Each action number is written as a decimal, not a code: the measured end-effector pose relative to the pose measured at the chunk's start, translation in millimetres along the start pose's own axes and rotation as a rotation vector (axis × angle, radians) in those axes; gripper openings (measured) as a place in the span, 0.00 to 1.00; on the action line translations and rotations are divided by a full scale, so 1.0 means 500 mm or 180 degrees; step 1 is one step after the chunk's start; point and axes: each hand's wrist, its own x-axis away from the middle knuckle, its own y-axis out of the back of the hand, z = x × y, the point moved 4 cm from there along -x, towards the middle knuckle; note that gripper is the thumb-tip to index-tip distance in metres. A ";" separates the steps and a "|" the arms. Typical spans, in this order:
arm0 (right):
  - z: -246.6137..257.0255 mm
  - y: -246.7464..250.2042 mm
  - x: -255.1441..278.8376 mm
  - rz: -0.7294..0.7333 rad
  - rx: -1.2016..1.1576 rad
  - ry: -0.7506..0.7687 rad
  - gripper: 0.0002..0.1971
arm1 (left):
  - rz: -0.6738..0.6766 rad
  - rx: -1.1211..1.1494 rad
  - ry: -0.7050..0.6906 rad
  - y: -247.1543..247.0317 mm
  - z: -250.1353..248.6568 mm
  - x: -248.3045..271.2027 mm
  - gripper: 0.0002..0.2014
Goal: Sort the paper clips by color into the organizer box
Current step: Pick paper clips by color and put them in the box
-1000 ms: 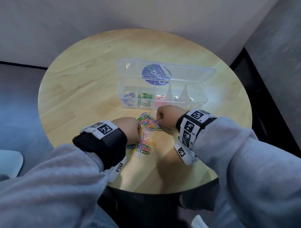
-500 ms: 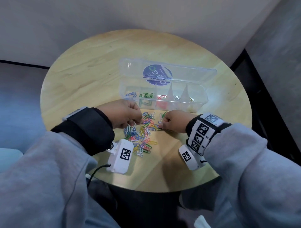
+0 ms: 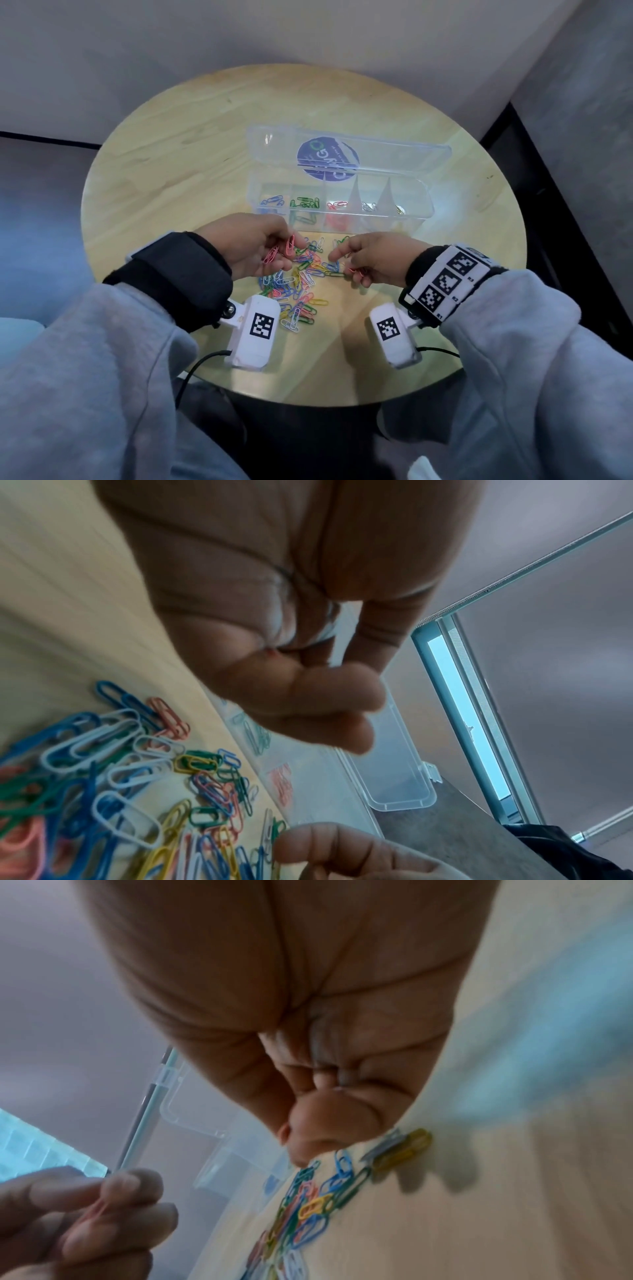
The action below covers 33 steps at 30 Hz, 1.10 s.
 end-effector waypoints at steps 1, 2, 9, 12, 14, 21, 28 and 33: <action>0.000 -0.002 0.000 0.0043 -0.0120 0.0006 0.16 | -0.0008 -0.0033 0.0022 0.001 0.001 0.000 0.14; 0.000 -0.003 -0.001 0.0082 -0.0210 0.0006 0.17 | -0.0017 -0.0079 0.0041 0.002 0.002 -0.002 0.14; 0.010 -0.029 0.002 0.0184 -0.0698 -0.0093 0.16 | -0.0150 -0.0338 0.0056 0.010 -0.004 -0.003 0.16; 0.014 -0.050 0.000 0.0188 -0.0244 -0.0114 0.11 | -0.0515 -0.2045 -0.0196 0.025 0.002 -0.002 0.14; 0.017 -0.061 0.001 0.0110 0.0562 0.0034 0.10 | -0.0773 -0.3290 -0.0383 0.034 0.009 0.002 0.07; 0.039 -0.090 0.012 -0.0199 0.2438 0.0459 0.05 | -0.0484 -0.3833 -0.0547 0.018 0.021 0.000 0.06; 0.046 -0.119 0.000 -0.0131 0.2922 0.0573 0.06 | -0.0563 -0.4253 -0.0383 0.005 0.037 -0.008 0.06; 0.047 -0.123 0.001 -0.0155 0.3133 0.0594 0.05 | -0.0504 -0.4326 -0.0378 0.000 0.042 -0.012 0.05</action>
